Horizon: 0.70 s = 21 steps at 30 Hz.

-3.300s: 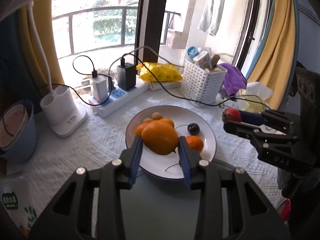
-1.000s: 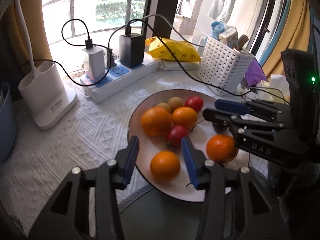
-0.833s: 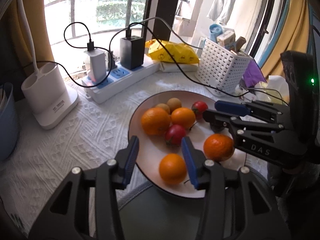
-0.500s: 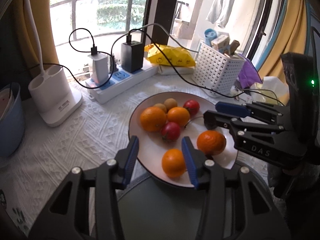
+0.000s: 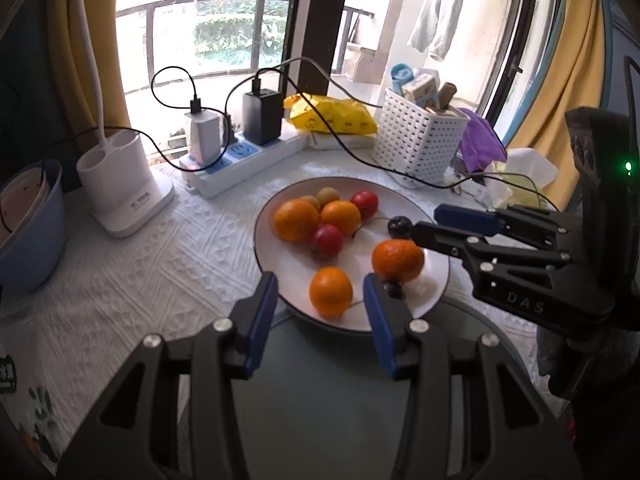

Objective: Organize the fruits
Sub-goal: 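Withdraw both open tools up and away from the plate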

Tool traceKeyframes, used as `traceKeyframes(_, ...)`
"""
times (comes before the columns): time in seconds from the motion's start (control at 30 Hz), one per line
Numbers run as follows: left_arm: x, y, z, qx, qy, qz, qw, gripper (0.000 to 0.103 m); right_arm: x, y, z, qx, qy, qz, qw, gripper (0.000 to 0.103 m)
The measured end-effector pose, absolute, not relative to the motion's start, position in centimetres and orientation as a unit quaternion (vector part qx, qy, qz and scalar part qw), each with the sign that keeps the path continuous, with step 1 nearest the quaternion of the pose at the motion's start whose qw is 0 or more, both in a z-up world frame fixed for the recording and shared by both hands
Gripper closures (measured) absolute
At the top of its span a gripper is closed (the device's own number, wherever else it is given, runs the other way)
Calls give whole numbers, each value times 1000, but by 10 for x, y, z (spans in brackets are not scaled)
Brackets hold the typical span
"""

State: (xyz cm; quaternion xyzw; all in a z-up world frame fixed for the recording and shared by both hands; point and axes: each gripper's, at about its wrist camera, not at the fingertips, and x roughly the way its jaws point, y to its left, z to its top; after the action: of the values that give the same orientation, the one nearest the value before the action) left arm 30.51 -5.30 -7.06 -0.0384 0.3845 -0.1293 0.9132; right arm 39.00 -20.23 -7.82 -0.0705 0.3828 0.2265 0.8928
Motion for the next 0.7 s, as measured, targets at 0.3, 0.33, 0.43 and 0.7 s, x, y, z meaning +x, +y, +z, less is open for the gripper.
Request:
traceKeyframes(0.3,280,-57,-66,-37,381,-131,914,57,365,-204,-72,-71,377,226,895,68)
traceKeyframes(0.33,276,-57,-66,-36,380,-131,915,57,361,-205,-71,-71,376,226,896,68)
traceKeyframes(0.43,266,-58,-64,-35,379,-131,915,57,350,-206,-69,-71,374,225,897,68)
traceKeyframes(0.7,246,-59,-62,-34,376,-133,916,57,325,-211,-66,-68,370,224,899,68)
